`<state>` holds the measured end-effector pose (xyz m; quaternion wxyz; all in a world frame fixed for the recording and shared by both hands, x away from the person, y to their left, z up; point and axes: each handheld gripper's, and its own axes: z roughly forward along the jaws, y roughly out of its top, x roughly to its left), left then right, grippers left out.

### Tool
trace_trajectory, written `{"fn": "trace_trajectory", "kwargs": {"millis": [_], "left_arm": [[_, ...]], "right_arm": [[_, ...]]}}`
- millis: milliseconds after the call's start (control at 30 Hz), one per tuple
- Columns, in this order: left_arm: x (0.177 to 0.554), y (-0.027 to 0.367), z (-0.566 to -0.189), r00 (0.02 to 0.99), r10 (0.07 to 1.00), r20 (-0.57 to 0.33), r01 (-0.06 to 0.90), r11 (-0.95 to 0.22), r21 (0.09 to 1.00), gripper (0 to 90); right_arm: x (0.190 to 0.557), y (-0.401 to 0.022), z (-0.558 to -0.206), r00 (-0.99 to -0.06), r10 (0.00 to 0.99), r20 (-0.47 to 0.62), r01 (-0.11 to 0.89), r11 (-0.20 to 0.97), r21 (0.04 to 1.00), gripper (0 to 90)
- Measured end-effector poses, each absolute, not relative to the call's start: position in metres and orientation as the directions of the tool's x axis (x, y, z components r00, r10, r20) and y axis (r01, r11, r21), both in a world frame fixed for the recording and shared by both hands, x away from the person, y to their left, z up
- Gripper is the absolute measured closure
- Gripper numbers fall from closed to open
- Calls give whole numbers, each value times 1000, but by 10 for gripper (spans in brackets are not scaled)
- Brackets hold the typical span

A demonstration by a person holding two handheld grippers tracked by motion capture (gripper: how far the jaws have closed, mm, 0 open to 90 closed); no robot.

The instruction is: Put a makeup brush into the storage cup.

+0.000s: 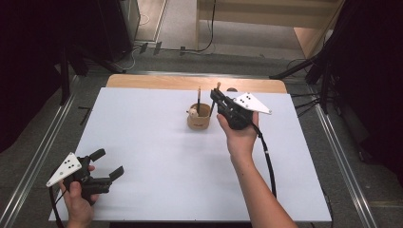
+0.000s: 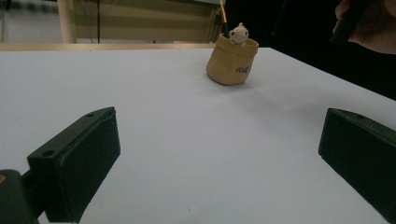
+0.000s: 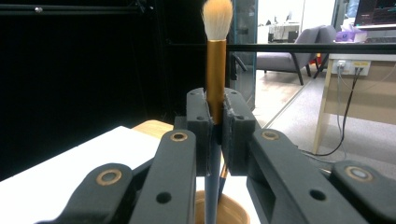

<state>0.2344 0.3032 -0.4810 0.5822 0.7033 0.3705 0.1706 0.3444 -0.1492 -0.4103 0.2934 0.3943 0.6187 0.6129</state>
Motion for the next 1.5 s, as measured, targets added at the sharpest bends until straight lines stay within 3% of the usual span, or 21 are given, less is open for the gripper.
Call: {"fn": "trace_trajectory", "kwargs": {"millis": [700,1500], "left_arm": [[235,303,-481,668,719,-193,320,-44,946,0],[236,302,-482,674,714,-189,321,-52,946,0]], "right_arm": [[364,-143,-416,-512,851,114,146,-45,988,847],[382,-129,-463,-500,861,91,238,36,971,848]]}}
